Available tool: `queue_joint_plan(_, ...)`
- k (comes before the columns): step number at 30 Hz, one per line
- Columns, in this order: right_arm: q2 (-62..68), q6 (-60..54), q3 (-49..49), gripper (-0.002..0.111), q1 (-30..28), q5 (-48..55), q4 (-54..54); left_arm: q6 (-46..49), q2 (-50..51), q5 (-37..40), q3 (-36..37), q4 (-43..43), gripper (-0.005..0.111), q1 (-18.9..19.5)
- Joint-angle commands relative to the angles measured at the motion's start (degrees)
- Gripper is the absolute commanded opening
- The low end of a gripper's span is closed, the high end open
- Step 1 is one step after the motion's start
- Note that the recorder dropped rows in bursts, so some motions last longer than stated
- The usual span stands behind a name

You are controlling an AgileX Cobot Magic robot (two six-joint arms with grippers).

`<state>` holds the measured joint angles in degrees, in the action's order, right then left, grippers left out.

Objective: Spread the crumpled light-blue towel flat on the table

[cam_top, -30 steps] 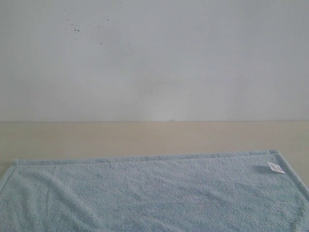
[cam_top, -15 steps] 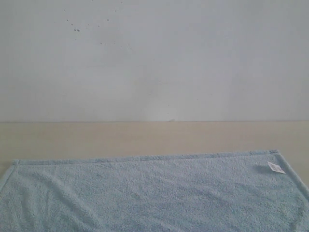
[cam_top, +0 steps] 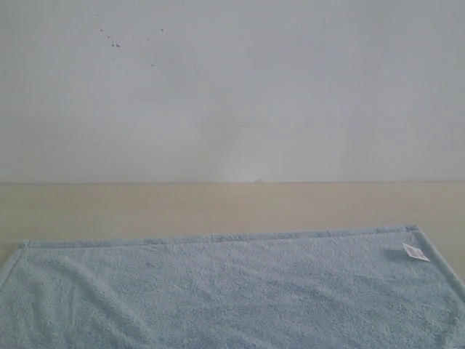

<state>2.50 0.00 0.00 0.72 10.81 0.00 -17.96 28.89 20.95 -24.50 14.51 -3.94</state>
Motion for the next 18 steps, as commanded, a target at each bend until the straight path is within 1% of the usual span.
queue_joint_plan(1,0.0,-1.3,0.0,0.000,0.0,0.0,-0.6,-0.4,-0.5,-0.2,0.1,0.0,0.005,-0.3)
queue_joint_plan(18,0.0,-1.0,0.0,0.000,0.0,0.0,0.7,-0.4,-0.5,-0.1,0.1,0.0,0.005,-0.3)
